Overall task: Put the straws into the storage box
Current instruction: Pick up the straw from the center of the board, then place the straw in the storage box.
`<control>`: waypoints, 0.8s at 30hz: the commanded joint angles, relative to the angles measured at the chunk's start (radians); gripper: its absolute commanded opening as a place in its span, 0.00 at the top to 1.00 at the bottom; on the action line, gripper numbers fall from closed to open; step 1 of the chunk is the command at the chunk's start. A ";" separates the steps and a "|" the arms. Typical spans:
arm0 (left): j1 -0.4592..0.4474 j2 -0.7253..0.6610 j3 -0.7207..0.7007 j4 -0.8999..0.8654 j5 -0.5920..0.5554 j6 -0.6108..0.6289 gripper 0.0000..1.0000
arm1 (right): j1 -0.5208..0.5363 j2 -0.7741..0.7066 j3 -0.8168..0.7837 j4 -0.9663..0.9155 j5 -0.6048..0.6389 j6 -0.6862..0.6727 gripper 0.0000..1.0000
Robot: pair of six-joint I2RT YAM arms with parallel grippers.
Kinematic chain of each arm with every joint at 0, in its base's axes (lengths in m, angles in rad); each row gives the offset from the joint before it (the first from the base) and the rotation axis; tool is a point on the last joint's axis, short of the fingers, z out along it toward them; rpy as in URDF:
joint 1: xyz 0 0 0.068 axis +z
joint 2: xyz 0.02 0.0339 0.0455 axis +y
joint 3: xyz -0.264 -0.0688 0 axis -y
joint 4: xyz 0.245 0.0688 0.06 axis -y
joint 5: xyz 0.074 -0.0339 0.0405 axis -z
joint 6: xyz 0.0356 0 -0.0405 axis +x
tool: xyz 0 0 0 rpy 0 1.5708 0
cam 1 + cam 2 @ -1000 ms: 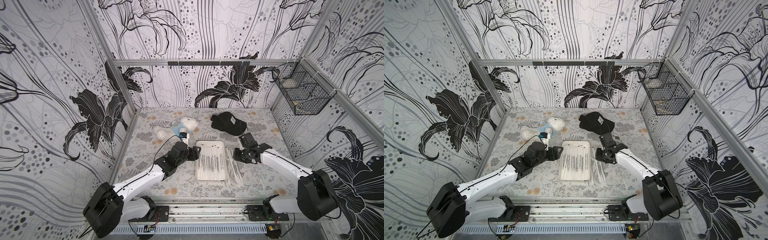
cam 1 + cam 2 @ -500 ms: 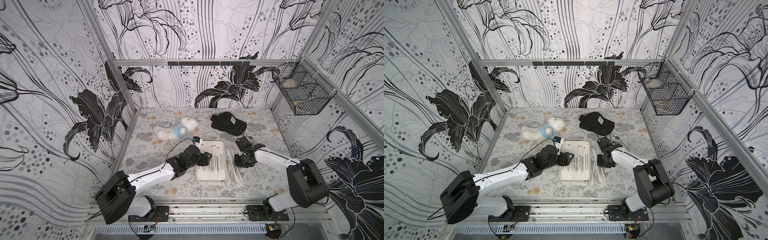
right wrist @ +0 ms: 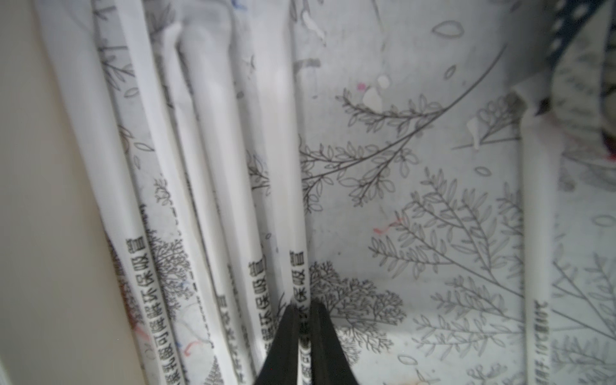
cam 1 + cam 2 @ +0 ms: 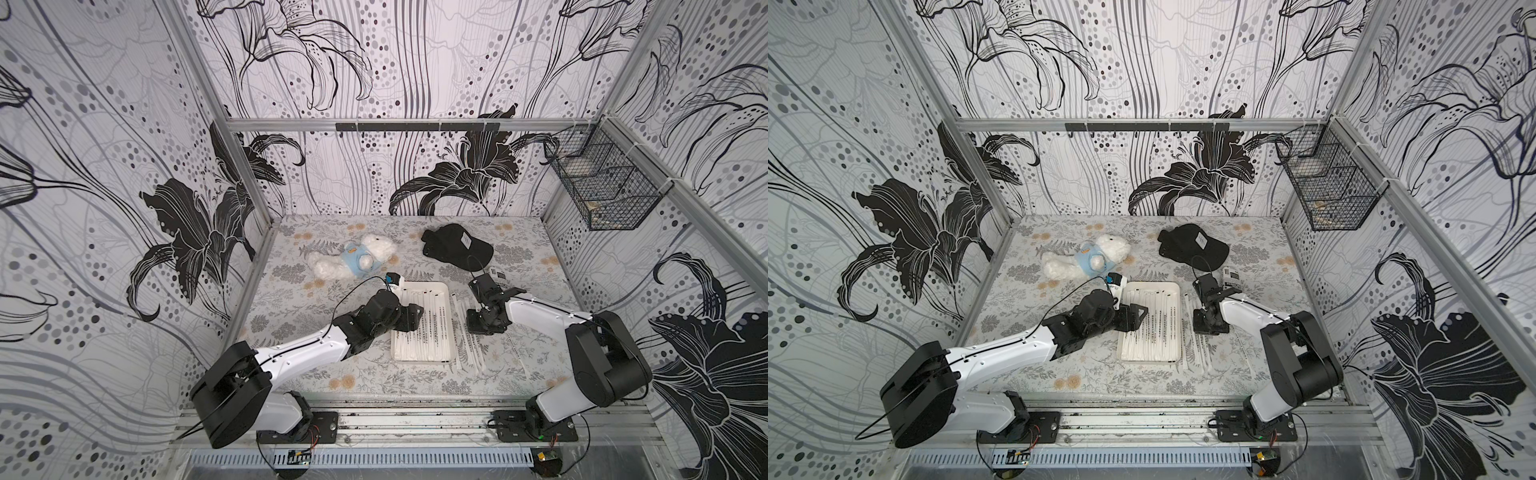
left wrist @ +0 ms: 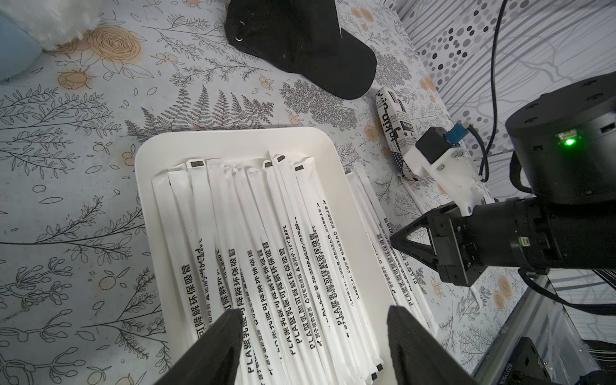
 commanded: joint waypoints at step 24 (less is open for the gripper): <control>0.076 -0.120 -0.021 -0.042 -0.100 -0.047 0.28 | 0.291 0.004 0.218 0.098 0.058 0.370 0.92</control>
